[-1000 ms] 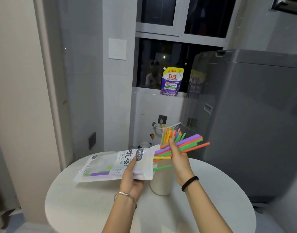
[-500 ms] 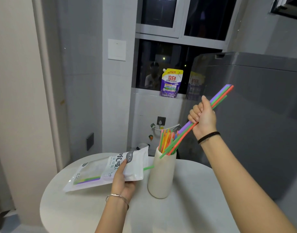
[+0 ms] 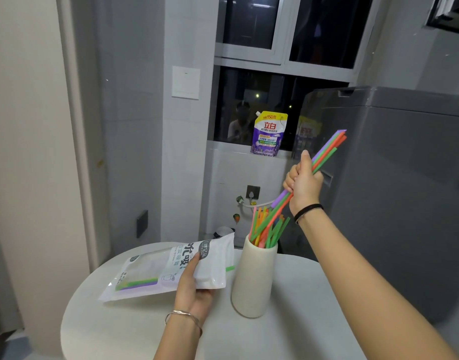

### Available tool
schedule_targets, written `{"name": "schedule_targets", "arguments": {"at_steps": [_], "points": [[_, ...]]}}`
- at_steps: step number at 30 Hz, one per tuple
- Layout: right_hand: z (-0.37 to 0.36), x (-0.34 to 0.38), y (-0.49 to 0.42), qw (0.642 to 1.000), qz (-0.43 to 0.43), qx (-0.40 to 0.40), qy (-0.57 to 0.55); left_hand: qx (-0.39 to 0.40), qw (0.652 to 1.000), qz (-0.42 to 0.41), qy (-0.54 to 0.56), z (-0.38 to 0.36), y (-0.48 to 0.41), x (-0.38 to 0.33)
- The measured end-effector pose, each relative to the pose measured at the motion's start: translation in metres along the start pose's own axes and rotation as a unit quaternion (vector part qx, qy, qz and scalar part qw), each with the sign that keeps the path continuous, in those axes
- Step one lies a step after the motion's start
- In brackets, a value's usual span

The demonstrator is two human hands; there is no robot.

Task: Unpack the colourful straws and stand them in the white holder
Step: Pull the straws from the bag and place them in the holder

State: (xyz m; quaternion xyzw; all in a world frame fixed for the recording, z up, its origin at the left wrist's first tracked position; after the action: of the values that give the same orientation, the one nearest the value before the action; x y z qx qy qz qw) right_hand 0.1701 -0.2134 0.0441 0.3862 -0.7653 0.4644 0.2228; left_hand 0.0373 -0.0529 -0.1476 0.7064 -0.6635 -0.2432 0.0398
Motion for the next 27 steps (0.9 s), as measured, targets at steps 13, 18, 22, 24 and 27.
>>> {"name": "schedule_targets", "arguments": {"at_steps": [13,18,22,24,27], "points": [[-0.021,-0.02,0.014,0.983,0.009,0.168,0.07,0.005,1.0,0.001,-0.009,-0.001,-0.001,0.005],[-0.021,-0.028,0.02,0.973,-0.005,0.214,0.087,0.003,1.0,-0.002,-0.013,-0.001,-0.001,0.004],[-0.016,-0.036,0.028,0.955,-0.039,0.268,0.12,-0.006,1.0,-0.007,-0.008,-0.001,-0.001,0.003],[-0.013,-0.035,0.028,0.945,-0.028,0.29,0.146,0.0,1.0,-0.004,-0.009,-0.001,0.0,0.003],[-0.01,-0.03,0.022,0.923,0.028,0.316,0.215,0.001,1.0,0.006,-0.017,-0.001,0.0,0.004]]}}
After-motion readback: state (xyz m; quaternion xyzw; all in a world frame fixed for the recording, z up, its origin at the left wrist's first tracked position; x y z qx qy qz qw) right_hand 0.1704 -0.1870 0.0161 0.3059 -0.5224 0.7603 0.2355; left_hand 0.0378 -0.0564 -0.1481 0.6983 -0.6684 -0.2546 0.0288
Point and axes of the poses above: each hand's wrist, its own y-axis away from the middle knuckle, its own z-axis out of the back of the hand, x = y × z, the point moved 5 cm from there along -y, towards the middle knuckle, and after that the axes turned 15 degrees about z, right-handed, at the moved point
